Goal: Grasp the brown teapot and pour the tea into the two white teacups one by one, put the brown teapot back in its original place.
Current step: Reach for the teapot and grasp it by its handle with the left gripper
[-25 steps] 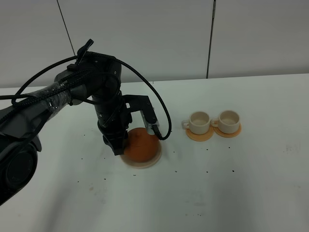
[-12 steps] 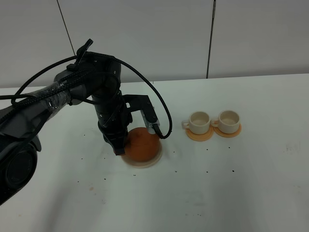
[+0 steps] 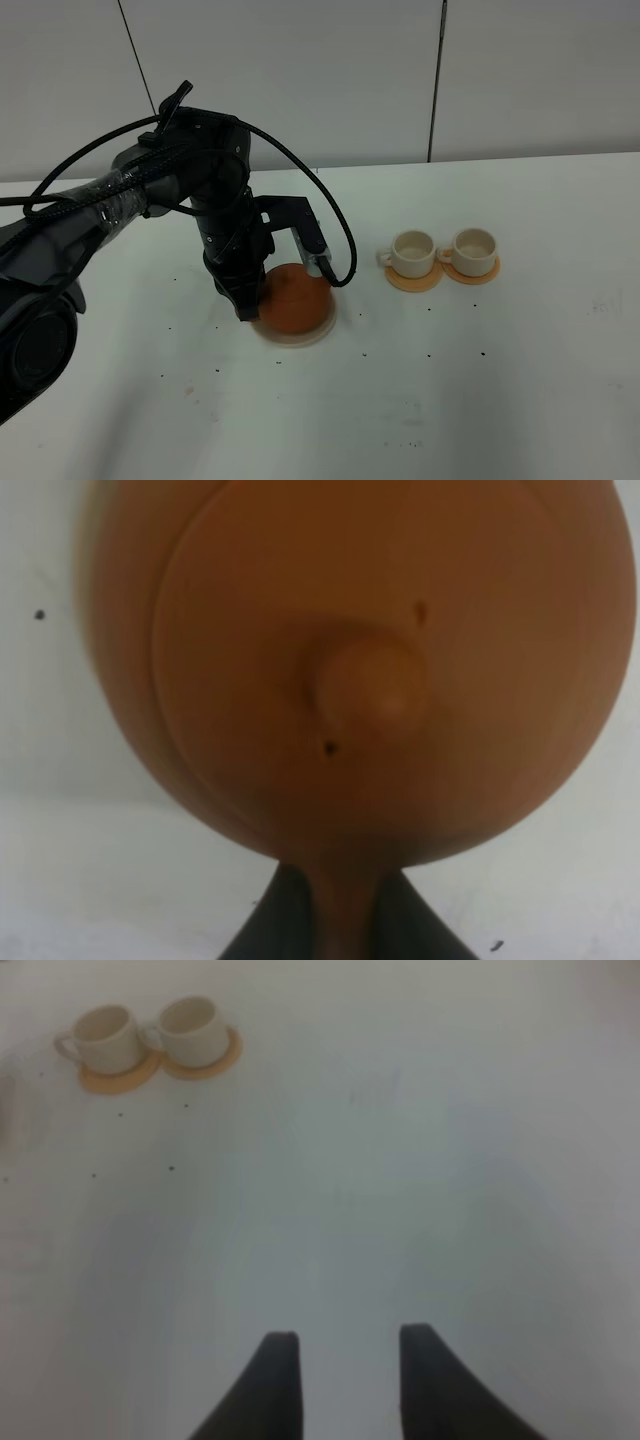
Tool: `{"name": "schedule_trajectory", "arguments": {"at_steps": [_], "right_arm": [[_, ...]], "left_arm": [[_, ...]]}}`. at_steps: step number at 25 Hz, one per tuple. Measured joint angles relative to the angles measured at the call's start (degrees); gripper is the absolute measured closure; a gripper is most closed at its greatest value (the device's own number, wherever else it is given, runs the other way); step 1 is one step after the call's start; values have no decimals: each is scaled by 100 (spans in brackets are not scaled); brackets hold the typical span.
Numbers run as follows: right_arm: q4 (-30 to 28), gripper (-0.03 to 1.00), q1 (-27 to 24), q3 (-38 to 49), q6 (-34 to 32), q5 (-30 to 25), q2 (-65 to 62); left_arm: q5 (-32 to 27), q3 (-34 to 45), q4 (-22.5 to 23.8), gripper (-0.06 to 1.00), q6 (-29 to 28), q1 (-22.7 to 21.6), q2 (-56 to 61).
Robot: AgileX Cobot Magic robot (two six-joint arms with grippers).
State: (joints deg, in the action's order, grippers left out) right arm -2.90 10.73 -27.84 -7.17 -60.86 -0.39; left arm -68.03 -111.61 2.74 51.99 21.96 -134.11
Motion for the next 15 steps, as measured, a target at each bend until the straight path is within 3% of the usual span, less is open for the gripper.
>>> {"name": "schedule_trajectory", "arguments": {"at_steps": [15], "right_arm": [[0,73,0,0,0,0,0]], "left_arm": [[0,-19,-52,78,-127,0,331]]}}
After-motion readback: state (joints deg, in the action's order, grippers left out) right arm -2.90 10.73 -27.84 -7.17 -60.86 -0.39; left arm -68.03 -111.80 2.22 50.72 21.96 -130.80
